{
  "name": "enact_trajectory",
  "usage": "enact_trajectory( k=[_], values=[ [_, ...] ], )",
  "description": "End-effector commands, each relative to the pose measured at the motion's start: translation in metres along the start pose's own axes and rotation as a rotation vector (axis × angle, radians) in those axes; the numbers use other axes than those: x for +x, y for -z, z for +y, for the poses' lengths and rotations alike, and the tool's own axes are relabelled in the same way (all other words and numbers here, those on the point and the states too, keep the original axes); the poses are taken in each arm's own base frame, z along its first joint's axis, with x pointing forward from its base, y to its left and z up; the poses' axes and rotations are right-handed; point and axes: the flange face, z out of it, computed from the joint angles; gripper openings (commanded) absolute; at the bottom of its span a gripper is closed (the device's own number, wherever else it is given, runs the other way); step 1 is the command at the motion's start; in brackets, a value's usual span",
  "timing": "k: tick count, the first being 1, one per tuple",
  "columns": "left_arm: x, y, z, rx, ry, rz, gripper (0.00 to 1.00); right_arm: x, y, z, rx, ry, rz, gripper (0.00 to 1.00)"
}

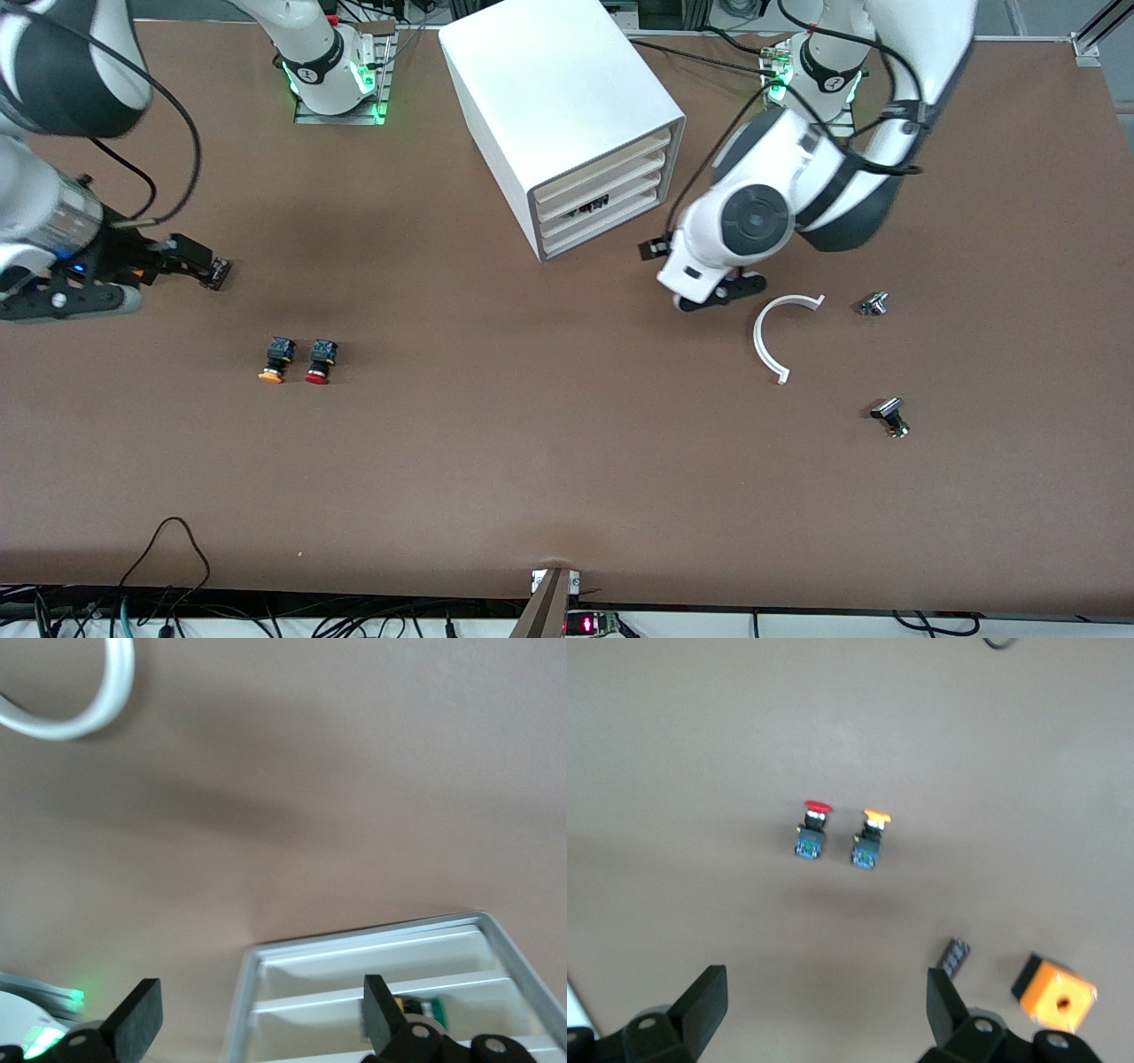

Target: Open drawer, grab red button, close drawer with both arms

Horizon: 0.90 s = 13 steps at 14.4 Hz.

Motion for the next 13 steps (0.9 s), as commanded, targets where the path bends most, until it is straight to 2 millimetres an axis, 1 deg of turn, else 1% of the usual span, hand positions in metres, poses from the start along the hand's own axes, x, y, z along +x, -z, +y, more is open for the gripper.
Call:
enact_trajectory(
  k=[1, 2, 3, 4, 5, 6, 7, 9, 10, 11, 12, 13],
  values=[
    [0.008, 0.039, -0.023, 0.069, -0.087, 0.059, 1.0, -0.008, 0.037, 0.003, -0.006, -0.122, 0.0, 0.99],
    [0.009, 0.057, -0.029, 0.073, -0.097, 0.093, 1.0, -0.011, 0.051, 0.002, -0.003, -0.132, 0.011, 0.99],
    [0.012, 0.08, -0.037, 0.054, -0.105, 0.122, 1.0, -0.014, 0.058, 0.003, -0.002, -0.137, 0.007, 0.99],
    [0.018, 0.098, -0.048, 0.035, -0.125, 0.137, 1.0, -0.017, 0.067, 0.002, 0.006, -0.134, 0.003, 0.99],
    [0.024, 0.114, -0.064, 0.022, -0.158, 0.147, 1.0, -0.025, 0.08, 0.002, 0.008, -0.131, 0.006, 0.99],
    [0.029, 0.13, -0.08, 0.011, -0.202, 0.16, 1.0, -0.031, 0.088, 0.002, 0.012, -0.133, 0.003, 0.99],
    [0.032, 0.14, -0.096, 0.012, -0.241, 0.168, 1.0, -0.038, 0.095, 0.005, 0.031, -0.135, 0.002, 0.99],
    [0.039, 0.164, -0.135, -0.008, -0.31, 0.196, 1.0, -0.049, 0.105, 0.015, 0.07, -0.154, 0.013, 0.99],
    [0.031, 0.178, -0.15, 0.015, -0.35, 0.237, 1.0, -0.056, 0.107, 0.017, 0.071, -0.156, 0.013, 0.99],
    [0.032, 0.183, -0.168, 0.032, -0.367, 0.245, 1.0, -0.065, 0.108, 0.019, 0.075, -0.16, 0.019, 0.99],
    [0.026, 0.192, -0.186, 0.032, -0.393, 0.26, 1.0, -0.074, 0.11, 0.021, 0.07, -0.16, 0.025, 0.99],
    [0.021, 0.196, -0.206, 0.012, -0.403, 0.262, 1.0, -0.078, 0.114, 0.021, 0.071, -0.16, 0.034, 0.99]
  ],
)
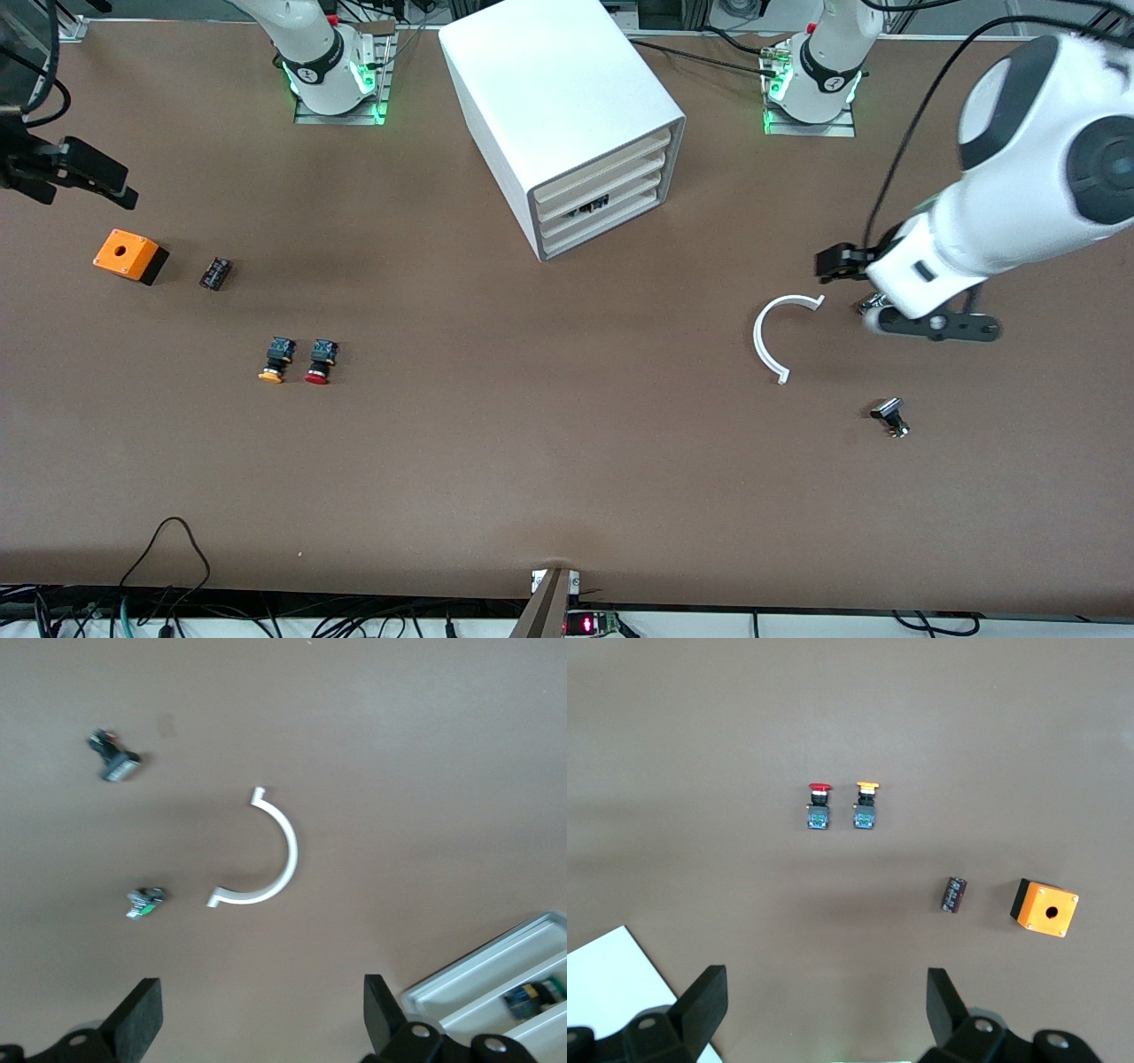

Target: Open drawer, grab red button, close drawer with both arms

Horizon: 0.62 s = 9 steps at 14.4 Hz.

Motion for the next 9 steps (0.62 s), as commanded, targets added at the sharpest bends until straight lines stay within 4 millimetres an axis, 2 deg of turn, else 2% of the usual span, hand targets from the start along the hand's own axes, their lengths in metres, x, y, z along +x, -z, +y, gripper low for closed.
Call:
enact_trajectory(
  k=[1, 3, 4, 5, 6, 8, 9],
  values=[
    [-0.042, 0.031, -0.037, -0.029, -0.041, 0.042, 1.0, -0.021, 0.008, 0.005, 0.017, -0.009, 0.015, 0.99],
    [-0.07, 0.063, -0.066, -0.049, 0.03, 0.155, 1.0, -0.017, 0.008, 0.006, 0.004, -0.01, 0.025, 0.99],
    [-0.082, 0.067, -0.066, -0.037, 0.026, 0.192, 1.0, -0.014, 0.005, 0.008, 0.004, -0.012, 0.027, 0.99],
    [-0.092, 0.059, -0.062, -0.032, 0.018, 0.175, 1.0, -0.012, 0.005, 0.007, 0.002, -0.008, 0.028, 0.99],
    [-0.101, 0.061, -0.061, -0.028, 0.017, 0.176, 1.0, -0.012, 0.005, 0.008, 0.0, -0.008, 0.029, 0.99],
    [-0.094, 0.055, -0.059, -0.005, 0.005, 0.139, 1.0, -0.01, 0.004, 0.007, 0.0, -0.009, 0.036, 0.99],
    [-0.089, 0.06, -0.059, -0.006, 0.006, 0.145, 1.0, -0.008, 0.003, 0.008, 0.0, -0.011, 0.042, 0.99]
  ],
)
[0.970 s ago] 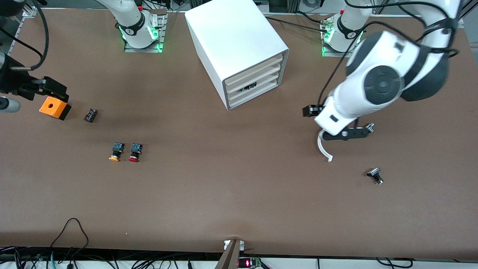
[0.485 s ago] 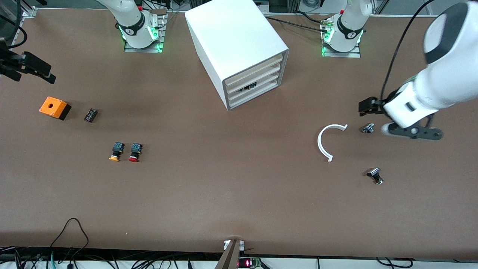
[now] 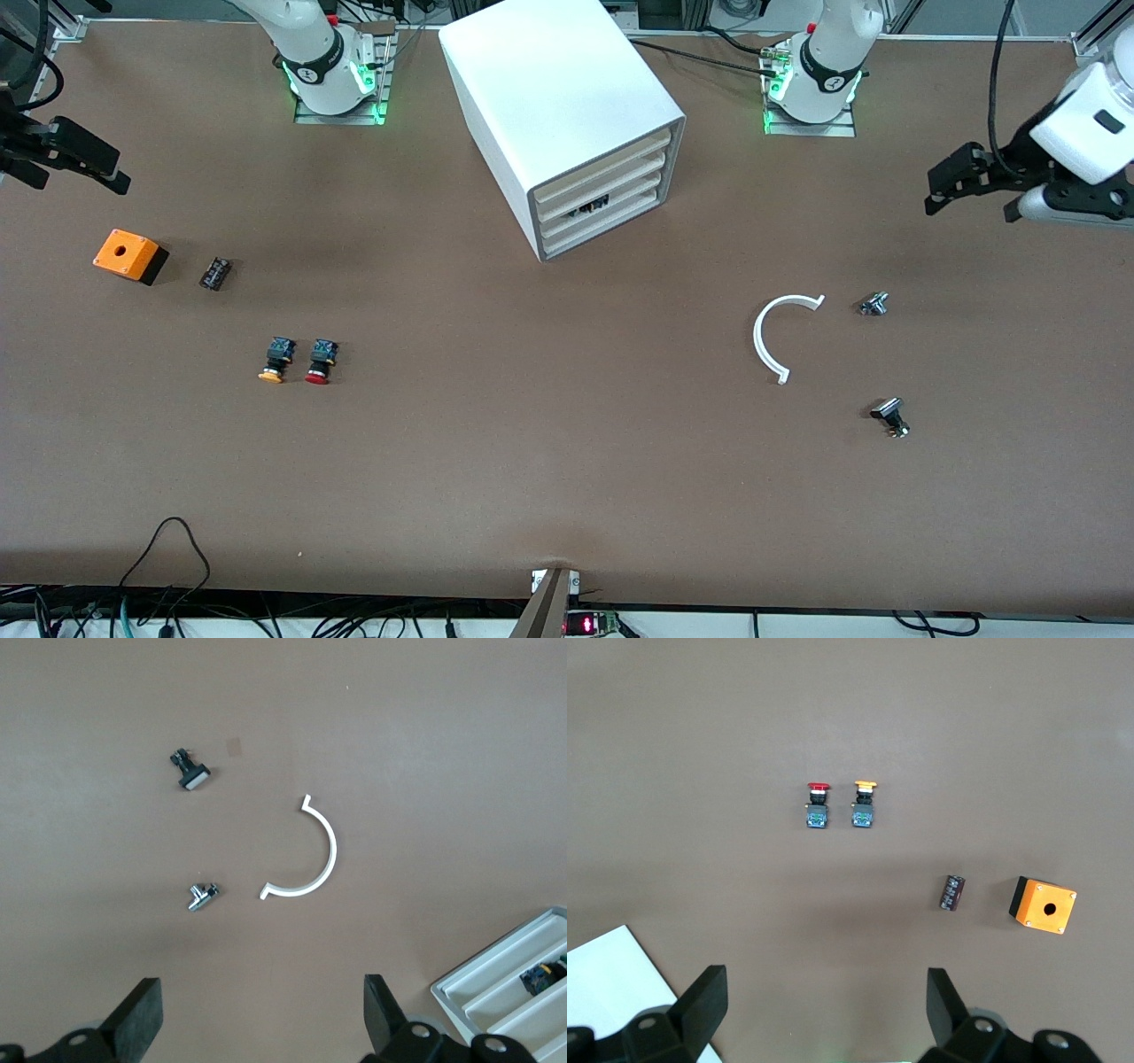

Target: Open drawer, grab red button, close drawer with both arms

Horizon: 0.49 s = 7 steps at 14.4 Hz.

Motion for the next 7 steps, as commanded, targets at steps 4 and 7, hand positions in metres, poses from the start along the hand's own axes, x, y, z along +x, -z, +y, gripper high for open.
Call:
enact_trajectory(
  k=[4, 7],
  values=[
    [0.0035, -0.0043, -0.0036, 0.041, -0.019, -0.029, 1.0, 0.0036, -0.0032, 0.0045, -0.016, -0.008, 0.013, 0.99],
    [0.0037, -0.0047, -0.0037, 0.041, -0.019, -0.032, 1.0, 0.0034, -0.0034, 0.0047, -0.018, -0.009, 0.012, 0.99]
  ],
)
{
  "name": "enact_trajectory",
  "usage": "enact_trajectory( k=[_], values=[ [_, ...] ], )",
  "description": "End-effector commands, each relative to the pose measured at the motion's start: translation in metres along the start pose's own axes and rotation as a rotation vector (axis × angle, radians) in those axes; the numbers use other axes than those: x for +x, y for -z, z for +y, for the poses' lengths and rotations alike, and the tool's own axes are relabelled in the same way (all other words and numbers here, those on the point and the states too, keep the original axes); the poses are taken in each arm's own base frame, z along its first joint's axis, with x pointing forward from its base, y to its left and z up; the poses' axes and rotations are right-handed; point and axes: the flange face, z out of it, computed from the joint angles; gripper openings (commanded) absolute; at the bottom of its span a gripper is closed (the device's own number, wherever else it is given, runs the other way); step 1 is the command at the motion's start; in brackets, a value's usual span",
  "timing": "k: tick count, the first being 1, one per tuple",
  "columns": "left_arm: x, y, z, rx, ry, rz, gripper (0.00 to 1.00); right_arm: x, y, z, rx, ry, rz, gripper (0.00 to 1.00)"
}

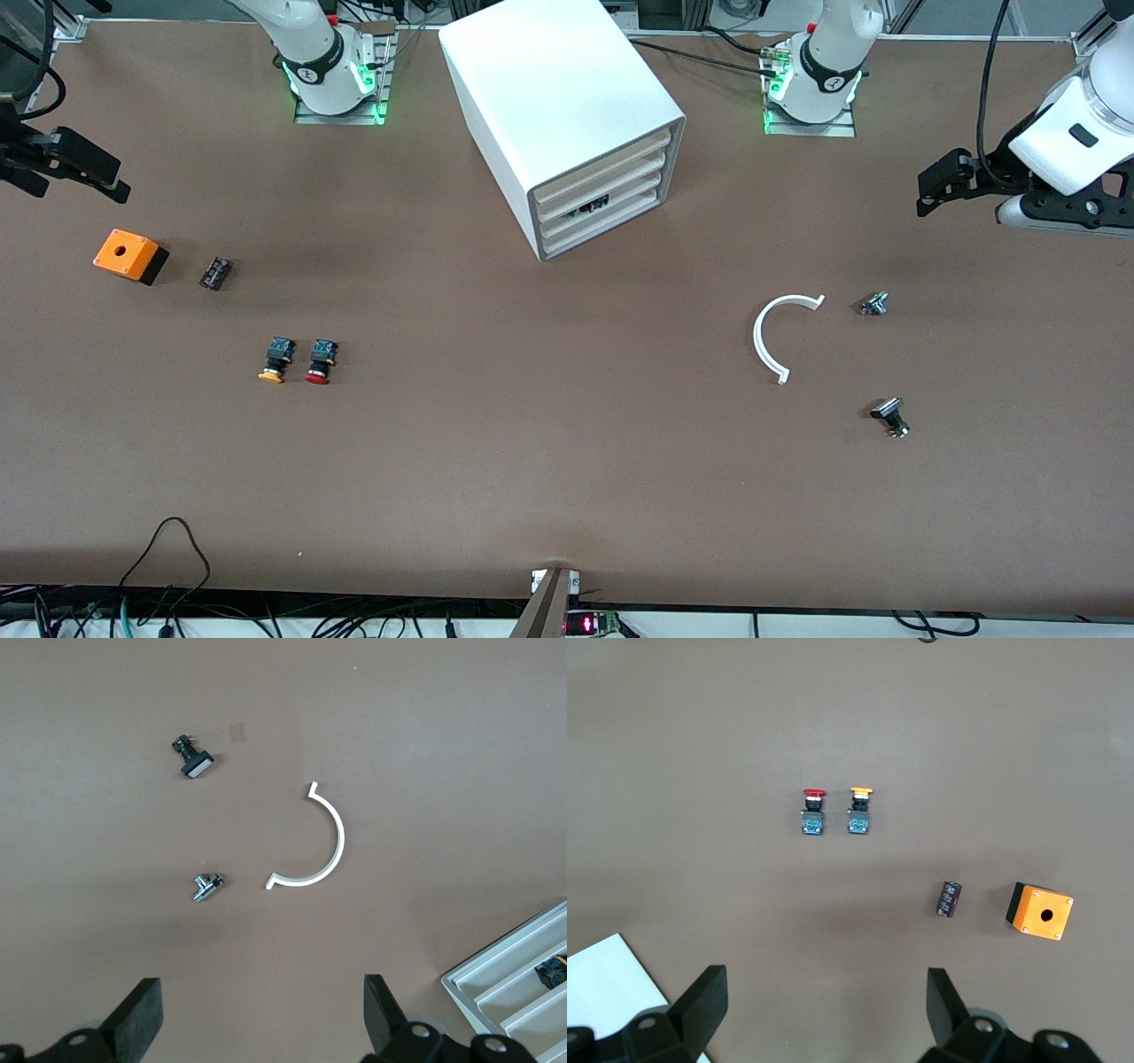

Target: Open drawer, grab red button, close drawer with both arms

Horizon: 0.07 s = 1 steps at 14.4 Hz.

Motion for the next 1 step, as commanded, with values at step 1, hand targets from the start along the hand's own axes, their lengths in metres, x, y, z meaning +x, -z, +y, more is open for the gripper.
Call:
enact_trajectory(
  k=[1],
  values=[
    [-0.0001, 0.0052, 0.0006, 0.02, -0.021, -0.005, 1.0, -0.0018, 0.0024, 0.0036, -0.008, -0.007, 0.008, 0.99]
  ],
)
